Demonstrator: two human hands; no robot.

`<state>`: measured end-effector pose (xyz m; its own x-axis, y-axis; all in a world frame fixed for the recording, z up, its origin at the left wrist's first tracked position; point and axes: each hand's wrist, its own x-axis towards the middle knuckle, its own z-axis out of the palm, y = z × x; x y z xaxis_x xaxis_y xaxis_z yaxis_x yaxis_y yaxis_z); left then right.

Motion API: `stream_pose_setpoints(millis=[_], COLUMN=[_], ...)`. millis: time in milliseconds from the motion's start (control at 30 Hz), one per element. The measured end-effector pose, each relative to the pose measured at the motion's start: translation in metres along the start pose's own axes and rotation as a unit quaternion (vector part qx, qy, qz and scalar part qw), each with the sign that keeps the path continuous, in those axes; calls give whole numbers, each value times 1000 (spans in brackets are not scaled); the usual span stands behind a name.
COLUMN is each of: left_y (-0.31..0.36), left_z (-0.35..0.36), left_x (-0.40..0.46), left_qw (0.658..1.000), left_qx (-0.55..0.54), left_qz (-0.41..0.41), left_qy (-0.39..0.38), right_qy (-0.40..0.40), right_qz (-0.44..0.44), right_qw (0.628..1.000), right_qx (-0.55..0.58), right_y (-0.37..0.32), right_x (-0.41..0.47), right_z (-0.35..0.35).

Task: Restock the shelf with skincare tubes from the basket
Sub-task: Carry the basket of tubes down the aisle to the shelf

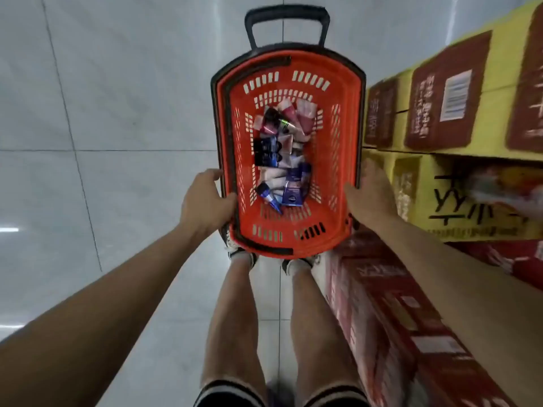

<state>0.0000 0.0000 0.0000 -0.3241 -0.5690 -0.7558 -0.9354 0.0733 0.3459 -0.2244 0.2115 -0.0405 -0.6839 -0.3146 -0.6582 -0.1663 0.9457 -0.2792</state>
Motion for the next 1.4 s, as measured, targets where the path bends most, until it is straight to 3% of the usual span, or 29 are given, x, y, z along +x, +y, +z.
stream_pose_setpoints(millis=[200, 400, 600, 967, 1400], left_y=[-6, -8, -14, 22, 77], left_z=[36, 50, 31, -78, -263], left_x=[69, 101, 99, -30, -227], left_qw=[996, 993, 997, 988, 973], left_qx=[-79, -90, -67, -146, -228], left_qz=[-22, -49, -40, -53, -4], left_qy=[34, 66, 14, 3, 45], right_qy=[27, 46, -8, -81, 36], right_qz=[34, 65, 87, 107, 44], right_qw=[997, 993, 994, 973, 980], right_qx=[66, 84, 69, 186, 190], right_y=[46, 18, 12, -48, -156], right_x=[80, 85, 76, -44, -248], right_z=[56, 50, 31, -75, -239])
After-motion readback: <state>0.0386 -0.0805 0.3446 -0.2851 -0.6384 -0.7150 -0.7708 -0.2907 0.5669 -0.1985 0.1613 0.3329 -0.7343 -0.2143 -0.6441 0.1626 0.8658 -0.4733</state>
